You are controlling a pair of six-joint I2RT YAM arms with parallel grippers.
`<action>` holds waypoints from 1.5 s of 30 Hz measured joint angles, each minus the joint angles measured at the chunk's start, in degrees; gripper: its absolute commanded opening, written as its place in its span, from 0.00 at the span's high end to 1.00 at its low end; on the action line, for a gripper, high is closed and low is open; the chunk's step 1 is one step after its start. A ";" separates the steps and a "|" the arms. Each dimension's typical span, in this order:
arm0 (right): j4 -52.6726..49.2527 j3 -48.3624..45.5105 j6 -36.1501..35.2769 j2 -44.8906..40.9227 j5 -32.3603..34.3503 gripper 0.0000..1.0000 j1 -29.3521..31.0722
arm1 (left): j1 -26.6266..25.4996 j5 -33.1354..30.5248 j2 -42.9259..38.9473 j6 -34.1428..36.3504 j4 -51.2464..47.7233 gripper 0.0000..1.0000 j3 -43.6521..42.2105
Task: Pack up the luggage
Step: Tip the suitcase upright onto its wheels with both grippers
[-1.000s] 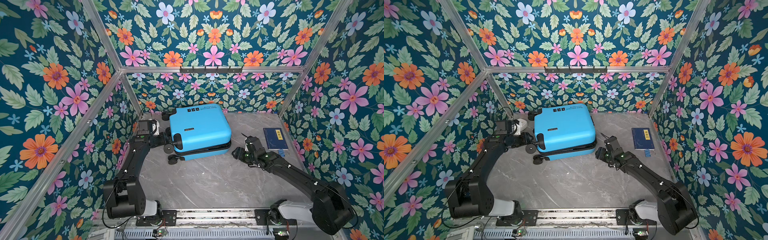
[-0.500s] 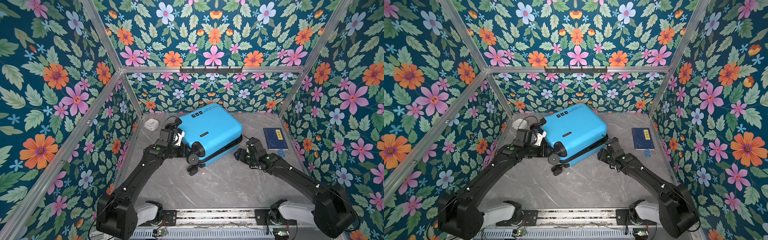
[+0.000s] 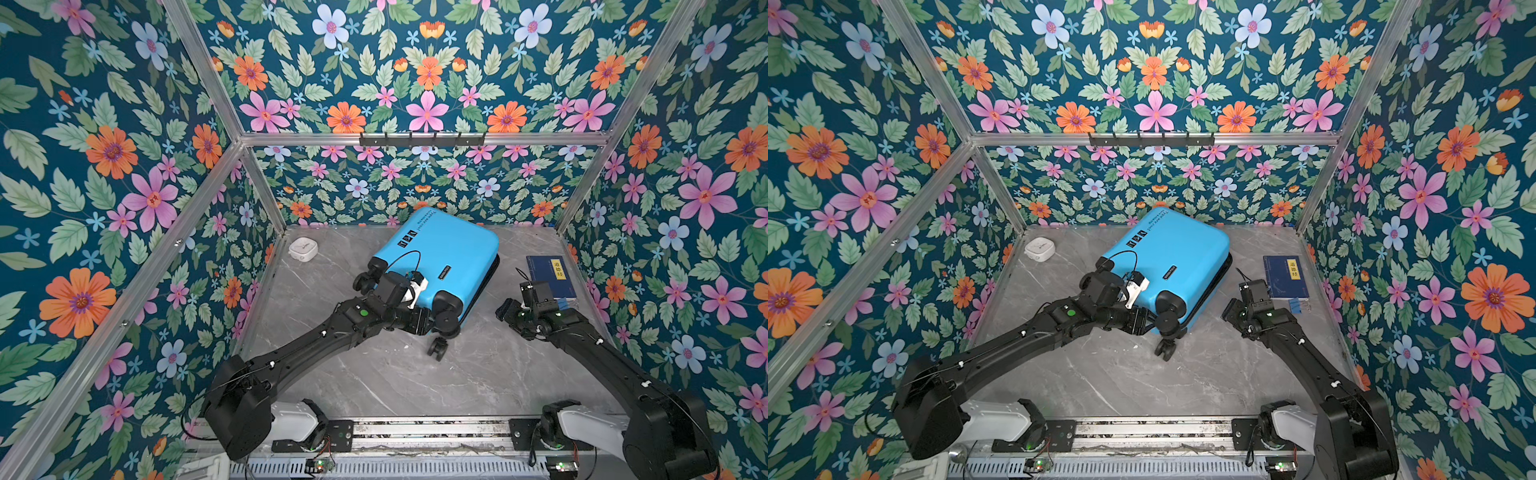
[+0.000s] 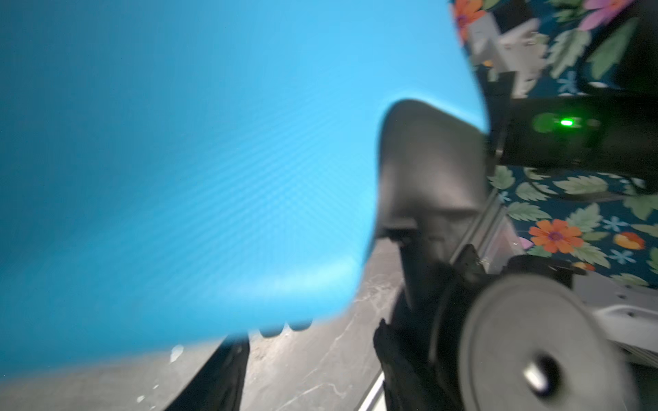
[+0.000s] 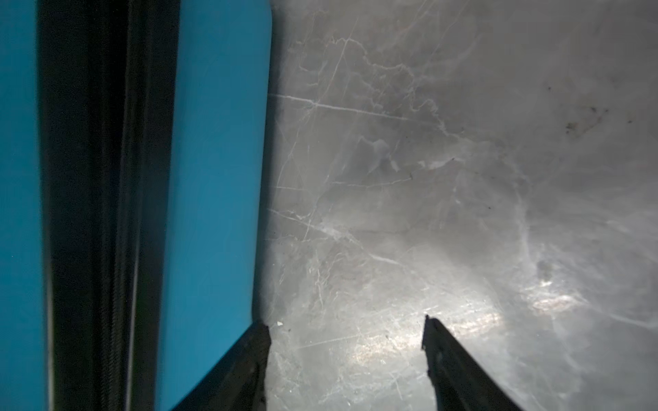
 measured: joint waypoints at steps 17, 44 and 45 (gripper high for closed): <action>-3.65 14.80 -3.56 14.97 -1.22 0.23 -0.79 | 29.03 -20.63 -2.12 5.27 -9.99 0.28 9.33; -13.97 59.36 -6.05 55.10 -12.37 0.28 -4.24 | 34.93 -5.64 9.22 5.77 -4.68 0.39 1.62; -14.47 61.90 -6.43 56.70 -12.81 0.28 -3.58 | 34.64 -5.66 8.76 5.77 -4.70 0.38 1.07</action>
